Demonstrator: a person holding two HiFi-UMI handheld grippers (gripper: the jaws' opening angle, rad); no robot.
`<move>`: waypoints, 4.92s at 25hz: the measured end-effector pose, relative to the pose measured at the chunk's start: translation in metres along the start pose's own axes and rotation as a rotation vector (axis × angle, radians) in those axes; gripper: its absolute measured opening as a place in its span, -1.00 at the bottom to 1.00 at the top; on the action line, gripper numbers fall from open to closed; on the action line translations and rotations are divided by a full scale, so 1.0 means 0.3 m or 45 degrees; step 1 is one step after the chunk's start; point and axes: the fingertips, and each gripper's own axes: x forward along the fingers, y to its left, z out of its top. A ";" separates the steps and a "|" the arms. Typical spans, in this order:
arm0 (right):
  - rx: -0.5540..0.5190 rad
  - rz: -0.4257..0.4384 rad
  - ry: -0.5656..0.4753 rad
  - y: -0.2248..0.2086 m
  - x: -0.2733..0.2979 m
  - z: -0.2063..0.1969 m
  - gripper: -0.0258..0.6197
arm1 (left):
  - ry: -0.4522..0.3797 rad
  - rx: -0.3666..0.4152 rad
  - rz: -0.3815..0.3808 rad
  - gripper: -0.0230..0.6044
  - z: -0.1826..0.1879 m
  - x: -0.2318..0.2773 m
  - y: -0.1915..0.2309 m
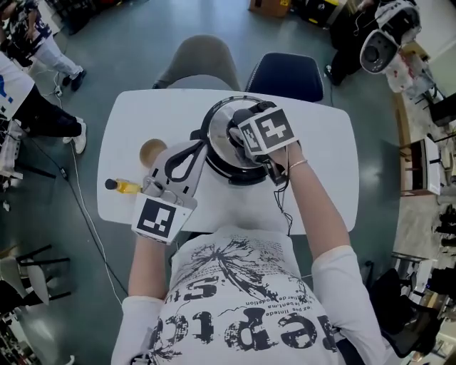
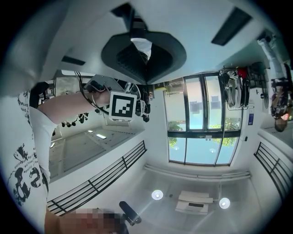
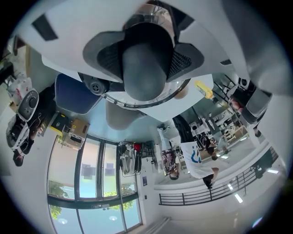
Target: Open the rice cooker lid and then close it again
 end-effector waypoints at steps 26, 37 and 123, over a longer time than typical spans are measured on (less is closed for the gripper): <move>0.104 -0.158 -0.167 0.108 -0.325 -0.194 -0.02 | 0.006 -0.111 -0.214 -0.88 0.026 -0.232 -0.150; -0.005 -0.063 -0.148 0.096 -0.490 -0.467 -0.02 | -0.046 -0.125 -0.074 -0.88 0.104 -0.246 -0.451; -0.086 0.045 -0.090 0.054 0.016 -0.003 0.02 | -0.016 -0.024 -0.028 -0.88 -0.022 -0.014 0.108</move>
